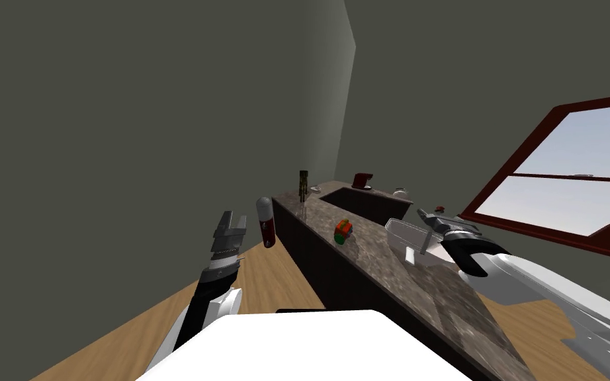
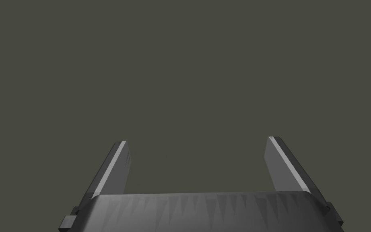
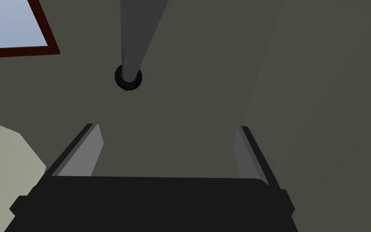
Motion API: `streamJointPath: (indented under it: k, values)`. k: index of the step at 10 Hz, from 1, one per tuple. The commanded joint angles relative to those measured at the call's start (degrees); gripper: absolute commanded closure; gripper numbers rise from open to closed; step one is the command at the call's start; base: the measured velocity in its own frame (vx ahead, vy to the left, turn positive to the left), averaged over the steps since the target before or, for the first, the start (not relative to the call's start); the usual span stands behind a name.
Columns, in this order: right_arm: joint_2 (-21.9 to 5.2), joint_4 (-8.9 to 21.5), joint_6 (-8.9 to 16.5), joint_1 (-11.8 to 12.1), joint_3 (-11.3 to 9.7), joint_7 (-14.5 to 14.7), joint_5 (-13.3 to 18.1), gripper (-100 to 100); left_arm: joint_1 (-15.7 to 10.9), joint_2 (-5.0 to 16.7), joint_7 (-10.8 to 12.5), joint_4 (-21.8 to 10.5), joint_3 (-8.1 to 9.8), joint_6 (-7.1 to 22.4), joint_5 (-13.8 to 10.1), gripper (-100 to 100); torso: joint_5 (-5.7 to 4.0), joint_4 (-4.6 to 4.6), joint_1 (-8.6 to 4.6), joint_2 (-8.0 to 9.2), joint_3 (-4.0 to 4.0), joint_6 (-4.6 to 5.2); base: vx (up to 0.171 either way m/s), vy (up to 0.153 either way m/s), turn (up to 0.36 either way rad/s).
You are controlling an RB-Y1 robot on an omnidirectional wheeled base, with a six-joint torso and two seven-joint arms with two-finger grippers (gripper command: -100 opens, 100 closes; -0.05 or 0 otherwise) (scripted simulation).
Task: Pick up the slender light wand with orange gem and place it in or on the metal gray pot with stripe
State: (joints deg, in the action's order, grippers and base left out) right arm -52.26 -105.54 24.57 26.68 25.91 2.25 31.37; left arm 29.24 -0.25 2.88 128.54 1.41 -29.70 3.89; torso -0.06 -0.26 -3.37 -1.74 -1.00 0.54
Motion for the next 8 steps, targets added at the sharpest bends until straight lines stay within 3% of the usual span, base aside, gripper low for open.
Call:
streamJointPath:
  k: [1, 8]
  values:
    - [-2.5, -1.2, 1.0, 1.0, 1.2, -0.3, -1.9, -100, 0.0, 0.0, 0.0, 0.0, 0.0, 0.0, 0.0, 0, 0.0, 0.0, 0.0, 0.0, 0.0, 0.0, -0.025, 0.065, -0.056]
    - [-12.2, -6.0, 5.0, 5.0, 5.6, -1.3, -9.5, -100, 0.0, 0.0, 0.0, 0.0, 0.0, 0.0, 0.0, 0, 0.0, -0.01, 0.03, -0.02, -0.01, -0.02, -0.016, 0.059, -0.05]
